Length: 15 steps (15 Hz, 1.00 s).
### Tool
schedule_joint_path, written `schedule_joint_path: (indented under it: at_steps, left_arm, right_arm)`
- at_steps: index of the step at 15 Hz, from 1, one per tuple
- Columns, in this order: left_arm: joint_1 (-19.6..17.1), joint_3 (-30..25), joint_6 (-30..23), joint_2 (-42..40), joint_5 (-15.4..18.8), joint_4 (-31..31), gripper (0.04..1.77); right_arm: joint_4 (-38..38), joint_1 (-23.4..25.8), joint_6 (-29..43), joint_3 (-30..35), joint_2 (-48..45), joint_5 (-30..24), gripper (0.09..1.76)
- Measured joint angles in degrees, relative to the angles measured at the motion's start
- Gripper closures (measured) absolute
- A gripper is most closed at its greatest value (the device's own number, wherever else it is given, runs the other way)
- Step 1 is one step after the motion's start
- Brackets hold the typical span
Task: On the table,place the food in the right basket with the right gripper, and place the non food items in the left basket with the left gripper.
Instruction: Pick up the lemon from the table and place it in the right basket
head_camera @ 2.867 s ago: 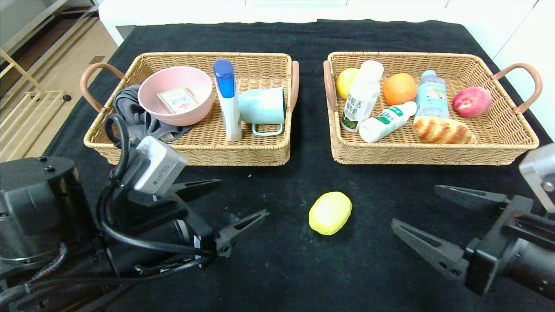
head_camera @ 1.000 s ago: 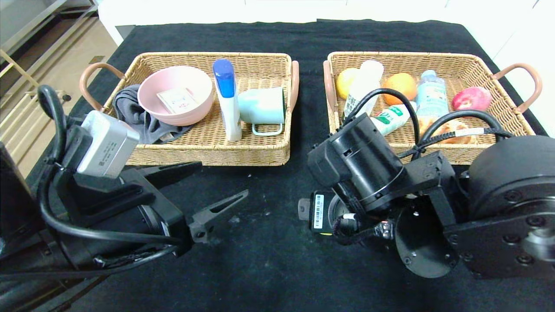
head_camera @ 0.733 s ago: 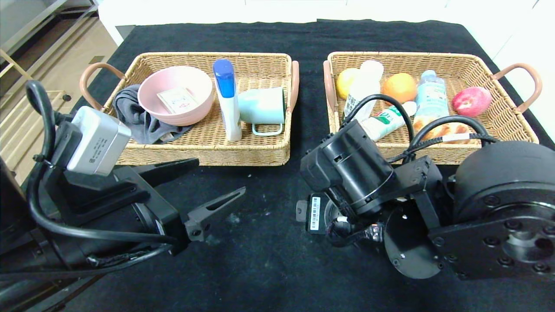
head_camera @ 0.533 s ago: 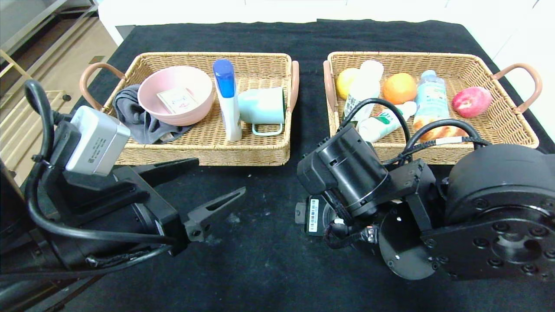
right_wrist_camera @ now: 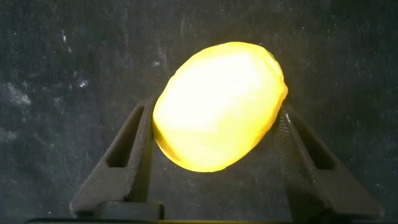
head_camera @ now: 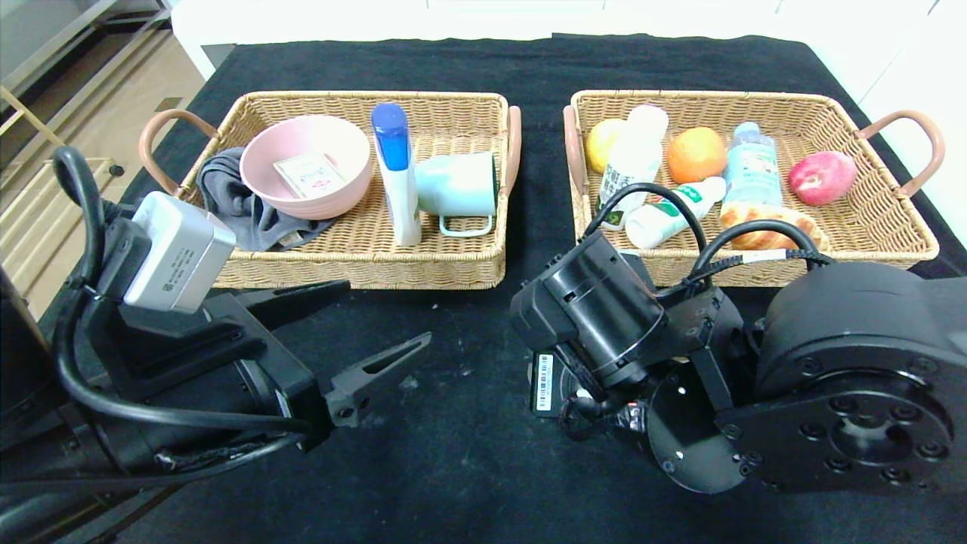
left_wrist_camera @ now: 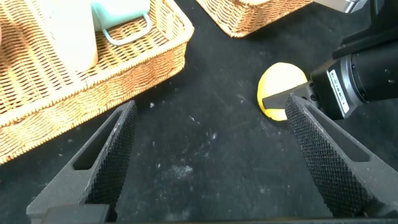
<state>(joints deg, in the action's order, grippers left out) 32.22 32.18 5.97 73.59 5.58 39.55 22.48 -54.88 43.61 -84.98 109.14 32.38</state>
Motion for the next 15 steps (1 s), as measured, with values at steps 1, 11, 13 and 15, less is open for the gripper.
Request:
schedule_joint_path:
  at_steps: [1, 11, 13, 15]
  left_arm:
    - [0.11, -0.07, -0.02, 0.00, 0.01, 0.00, 0.09]
    - [0.38, -0.41, 0.50, 0.22, 0.09, 0.02, 0.09]
    - [0.39, -0.46, 0.50, 0.16, 0.15, 0.09, 0.09]
    - [0.39, -0.46, 0.50, 0.02, 1.24, 0.09, 0.09]
  right_arm:
    - [-0.02, -0.02, 0.00, 0.09, 0.06, 0.02, 0.66]
    - [0.23, -0.22, -0.15, 0.30, -0.05, 0.22, 0.68]
    - [0.52, -0.74, -0.50, 0.33, -0.88, 1.74, 0.68]
    - [0.52, -1.10, -1.94, 0.34, -2.43, 2.13, 0.68]
